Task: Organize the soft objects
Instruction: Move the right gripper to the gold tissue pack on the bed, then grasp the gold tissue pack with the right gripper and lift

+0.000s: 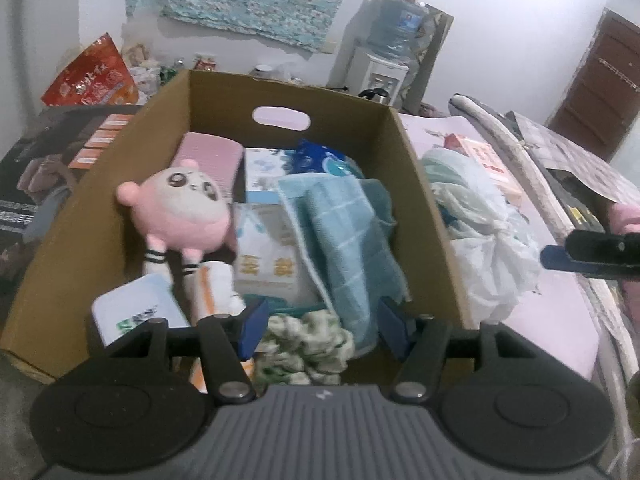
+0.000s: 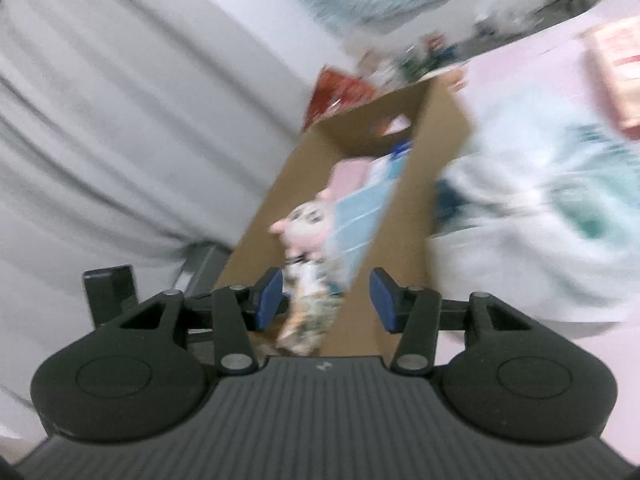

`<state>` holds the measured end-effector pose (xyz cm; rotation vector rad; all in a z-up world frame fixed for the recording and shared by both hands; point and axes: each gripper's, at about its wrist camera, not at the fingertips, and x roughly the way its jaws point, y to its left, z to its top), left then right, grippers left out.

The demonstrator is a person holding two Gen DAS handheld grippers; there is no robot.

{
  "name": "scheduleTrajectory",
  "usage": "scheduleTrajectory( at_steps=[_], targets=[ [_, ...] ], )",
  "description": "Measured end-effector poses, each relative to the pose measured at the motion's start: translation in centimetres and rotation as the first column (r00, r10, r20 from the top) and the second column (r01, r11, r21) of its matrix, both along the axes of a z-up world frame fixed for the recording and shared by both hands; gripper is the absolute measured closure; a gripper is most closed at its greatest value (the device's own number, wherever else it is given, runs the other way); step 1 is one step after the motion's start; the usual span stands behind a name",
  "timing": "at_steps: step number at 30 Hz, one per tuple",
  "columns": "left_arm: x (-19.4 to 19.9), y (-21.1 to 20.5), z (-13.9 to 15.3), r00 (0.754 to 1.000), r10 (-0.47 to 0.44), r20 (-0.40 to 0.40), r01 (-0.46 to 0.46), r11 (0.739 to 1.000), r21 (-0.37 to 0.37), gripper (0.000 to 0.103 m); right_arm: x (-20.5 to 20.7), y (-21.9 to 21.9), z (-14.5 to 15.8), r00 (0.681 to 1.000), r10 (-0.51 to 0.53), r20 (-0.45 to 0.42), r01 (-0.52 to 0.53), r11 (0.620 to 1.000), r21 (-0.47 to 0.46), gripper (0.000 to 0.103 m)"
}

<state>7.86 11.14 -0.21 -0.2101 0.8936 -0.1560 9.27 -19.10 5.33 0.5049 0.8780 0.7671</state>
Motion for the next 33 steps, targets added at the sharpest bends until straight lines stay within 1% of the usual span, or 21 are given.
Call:
scheduleTrajectory(
  at_steps=[2, 3, 4, 6, 7, 8, 9, 11, 12, 14, 16, 17, 18, 19, 24, 26, 27, 28, 29, 31, 33],
  targets=[
    [0.1, -0.5, 0.1, 1.000, -0.001, 0.003, 0.001, 1.000, -0.011, 0.034, 0.0, -3.0, -0.2, 0.997, -0.071, 0.031, 0.072, 0.997, -0.029, 0.050],
    [0.1, -0.8, 0.2, 1.000, 0.001, 0.009, -0.001, 1.000, -0.016, 0.029, 0.0, -4.3, -0.3, 0.993, -0.111, 0.048, 0.114, 0.992, -0.049, 0.049],
    [0.1, -1.1, 0.3, 1.000, 0.004, 0.013, -0.004, 1.000, -0.018, 0.026, 0.1, -5.9, -0.4, 0.986, -0.156, 0.065, 0.160, 0.985, -0.068, 0.048],
    [0.1, -1.7, 0.5, 1.000, 0.010, 0.023, -0.010, 1.000, -0.016, 0.017, 0.6, -8.8, -0.6, 0.966, -0.237, 0.102, 0.247, 0.964, -0.103, 0.044],
    [0.1, -2.1, 0.6, 1.000, 0.014, 0.028, -0.014, 1.000, -0.010, 0.015, 0.9, -10.2, -0.8, 0.955, -0.275, 0.113, 0.287, 0.951, -0.116, 0.040],
    [0.2, -2.5, 0.6, 0.999, 0.018, 0.029, -0.018, 1.000, -0.002, 0.011, 1.5, -11.6, -1.1, 0.943, -0.312, 0.119, 0.326, 0.937, -0.127, 0.036],
    [0.2, -2.8, 0.7, 0.999, 0.025, 0.032, -0.025, 1.000, 0.006, 0.009, 2.2, -13.1, -1.4, 0.929, -0.349, 0.125, 0.364, 0.922, -0.132, 0.034],
    [0.3, -3.4, 0.8, 0.998, 0.036, 0.042, -0.037, 0.999, 0.021, 0.008, 3.5, -15.3, -2.1, 0.906, -0.403, 0.133, 0.420, 0.896, -0.143, 0.028],
    [0.4, -3.7, 0.8, 0.998, 0.044, 0.043, -0.045, 0.999, 0.028, 0.007, 4.4, -16.3, -2.7, 0.898, -0.419, 0.132, 0.436, 0.887, -0.151, 0.026],
    [0.5, -3.9, 0.8, 0.997, 0.058, 0.042, -0.060, 0.998, 0.031, 0.007, 6.5, -17.7, -4.1, 0.887, -0.455, 0.082, 0.462, 0.872, -0.163, 0.025],
    [0.5, -4.1, 0.8, 0.997, 0.066, 0.041, -0.067, 0.997, 0.026, 0.007, 8.7, -18.7, -6.0, 0.872, -0.489, -0.005, 0.480, 0.859, -0.180, 0.025],
    [0.6, -4.2, 0.8, 0.997, 0.070, 0.038, -0.071, 0.997, 0.024, 0.007, 9.9, -19.2, -7.1, 0.851, -0.522, -0.053, 0.502, 0.840, -0.206, 0.025],
    [0.6, -4.2, 0.8, 0.996, 0.078, 0.036, -0.079, 0.997, 0.019, 0.007, 11.0, -19.1, -7.8, 0.838, -0.541, -0.078, 0.512, 0.827, -0.233, 0.025],
    [0.6, -4.2, 0.8, 0.996, 0.084, 0.036, -0.084, 0.996, 0.013, 0.007, 11.9, -18.8, -8.4, 0.831, -0.549, -0.090, 0.513, 0.819, -0.258, 0.025],
    [0.3, -4.0, 1.1, 0.995, 0.095, 0.039, -0.095, 0.995, 0.008, 0.007, 16.4, -16.8, -10.6, 0.827, -0.551, -0.112, 0.478, 0.793, -0.377, 0.025],
    [0.1, -3.8, 1.2, 0.994, 0.101, 0.046, -0.101, 0.995, 0.012, 0.007, 17.5, -15.8, -11.0, 0.827, -0.551, -0.110, 0.463, 0.779, -0.422, 0.026],
    [-0.1, -3.5, 1.3, 0.993, 0.107, 0.049, -0.108, 0.994, 0.011, 0.007, 18.0, -15.3, -11.1, 0.832, -0.546, -0.100, 0.454, 0.772, -0.445, 0.026],
    [-0.3, -3.3, 1.4, 0.992, 0.113, 0.051, -0.114, 0.993, 0.008, 0.007, 18.3, -14.8, -11.3, 0.841, -0.536, -0.074, 0.445, 0.763, -0.469, 0.028],
    [-0.5, -3.0, 1.5, 0.992, 0.118, 0.052, -0.119, 0.993, 0.003, 0.007, 18.3, -14.3, -11.2, 0.846, -0.531, -0.046, 0.441, 0.746, -0.499, 0.034],
    [-0.8, -2.4, 1.7, 0.991, 0.124, 0.058, -0.124, 0.992, -0.010, 0.007, 18.1, -13.5, -11.1, 0.849, -0.529, -0.008, 0.438, 0.712, -0.549, 0.040],
    [-1.3, -1.9, 1.7, 0.990, 0.128, 0.065, -0.127, 0.992, -0.019, 0.007, 17.6, -13.2, -10.9, 0.857, -0.516, 0.018, 0.435, 0.703, -0.563, 0.042]
  ],
)
